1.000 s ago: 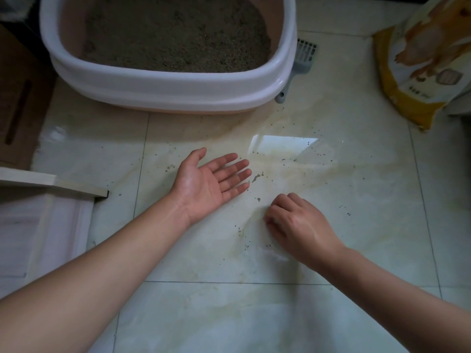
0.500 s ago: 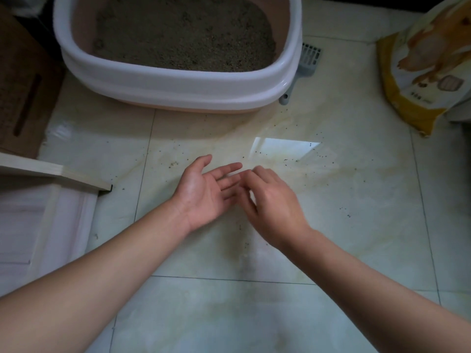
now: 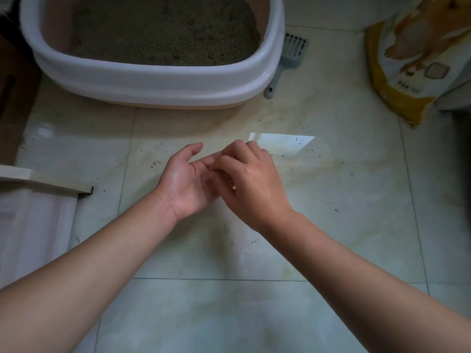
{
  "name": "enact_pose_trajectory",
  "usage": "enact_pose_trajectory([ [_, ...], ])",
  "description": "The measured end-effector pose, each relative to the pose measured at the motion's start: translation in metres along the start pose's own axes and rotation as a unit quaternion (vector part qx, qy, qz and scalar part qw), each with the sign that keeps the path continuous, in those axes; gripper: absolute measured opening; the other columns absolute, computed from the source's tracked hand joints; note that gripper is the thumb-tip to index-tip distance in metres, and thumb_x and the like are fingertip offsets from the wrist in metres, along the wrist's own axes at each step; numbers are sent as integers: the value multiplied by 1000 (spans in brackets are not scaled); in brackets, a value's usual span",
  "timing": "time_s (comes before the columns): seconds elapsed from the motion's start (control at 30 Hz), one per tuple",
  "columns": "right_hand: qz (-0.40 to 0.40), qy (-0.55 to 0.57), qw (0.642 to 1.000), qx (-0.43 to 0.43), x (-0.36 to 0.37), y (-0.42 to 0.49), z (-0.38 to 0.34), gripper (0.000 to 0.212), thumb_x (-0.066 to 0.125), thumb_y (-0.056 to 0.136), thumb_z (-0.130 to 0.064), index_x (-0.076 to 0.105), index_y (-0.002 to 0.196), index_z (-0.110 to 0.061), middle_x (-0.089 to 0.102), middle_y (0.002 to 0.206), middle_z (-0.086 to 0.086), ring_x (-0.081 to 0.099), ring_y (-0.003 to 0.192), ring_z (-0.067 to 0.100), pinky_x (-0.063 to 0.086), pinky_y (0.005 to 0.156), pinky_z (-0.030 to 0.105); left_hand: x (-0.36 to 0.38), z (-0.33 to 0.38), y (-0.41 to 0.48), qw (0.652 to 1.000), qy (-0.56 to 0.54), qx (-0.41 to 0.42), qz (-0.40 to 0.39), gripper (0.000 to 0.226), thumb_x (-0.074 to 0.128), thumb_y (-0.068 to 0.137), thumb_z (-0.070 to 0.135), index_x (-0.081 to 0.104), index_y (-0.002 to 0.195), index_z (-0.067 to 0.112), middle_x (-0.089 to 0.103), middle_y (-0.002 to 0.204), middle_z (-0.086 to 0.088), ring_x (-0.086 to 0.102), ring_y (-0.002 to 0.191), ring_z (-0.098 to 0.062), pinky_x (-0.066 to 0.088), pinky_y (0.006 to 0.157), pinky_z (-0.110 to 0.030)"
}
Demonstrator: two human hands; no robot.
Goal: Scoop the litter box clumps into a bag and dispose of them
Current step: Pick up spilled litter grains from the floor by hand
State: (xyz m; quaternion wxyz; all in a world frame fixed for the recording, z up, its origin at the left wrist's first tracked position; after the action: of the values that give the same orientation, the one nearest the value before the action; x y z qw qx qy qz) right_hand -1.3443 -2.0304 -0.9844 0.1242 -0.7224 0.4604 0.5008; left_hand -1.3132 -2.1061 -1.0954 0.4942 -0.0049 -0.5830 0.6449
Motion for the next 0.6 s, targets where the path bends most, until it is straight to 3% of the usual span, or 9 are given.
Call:
enact_pose_trajectory([
  [0.1, 37, 9, 998, 40, -29, -7, 47, 12, 64, 89, -22, 72, 94, -15, 60, 92, 2, 54, 82, 24, 43, 70, 37, 19, 4, 15, 999, -26, 10, -14, 54, 35, 102, 38, 62, 124, -3, 69, 118, -21, 72, 98, -31, 60, 83, -38],
  [0.2, 51, -7, 990, 129, -54, -27, 113, 7, 65, 88, -21, 70, 91, -17, 61, 91, -2, 56, 80, 18, 44, 67, 30, 45, 4, 32, 998, -53, 14, -42, 51, 36, 101, 34, 60, 126, -4, 64, 129, -23, 64, 117, -36, 51, 99, -51],
  [0.4, 21, -46, 939, 340, -69, -70, 218, 14, 64, 88, -30, 66, 102, -28, 59, 95, -11, 58, 80, 10, 44, 66, 28, 94, -3, 66, 993, -79, -1, -92, 51, 37, 100, 33, 59, 127, -4, 63, 130, -22, 63, 120, -36, 48, 106, -48],
  [0.6, 28, -53, 925, 374, -59, -66, 228, 5, 62, 88, -28, 66, 90, -27, 61, 90, -11, 57, 77, 10, 49, 69, 30, 112, -20, 91, 988, -87, -31, -122, 52, 38, 99, 34, 57, 129, -4, 63, 131, -23, 62, 120, -37, 47, 107, -48],
])
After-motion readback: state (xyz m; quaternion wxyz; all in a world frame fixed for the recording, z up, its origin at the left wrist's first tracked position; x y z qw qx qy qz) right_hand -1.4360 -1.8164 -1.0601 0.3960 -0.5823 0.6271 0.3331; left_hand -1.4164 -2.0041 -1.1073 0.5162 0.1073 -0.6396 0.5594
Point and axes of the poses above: each hand's wrist, its own y-axis towards the middle knuckle, its own x-axis out of the palm, z = x × y, the point moved 10 cm from there along y, towards the middle knuckle
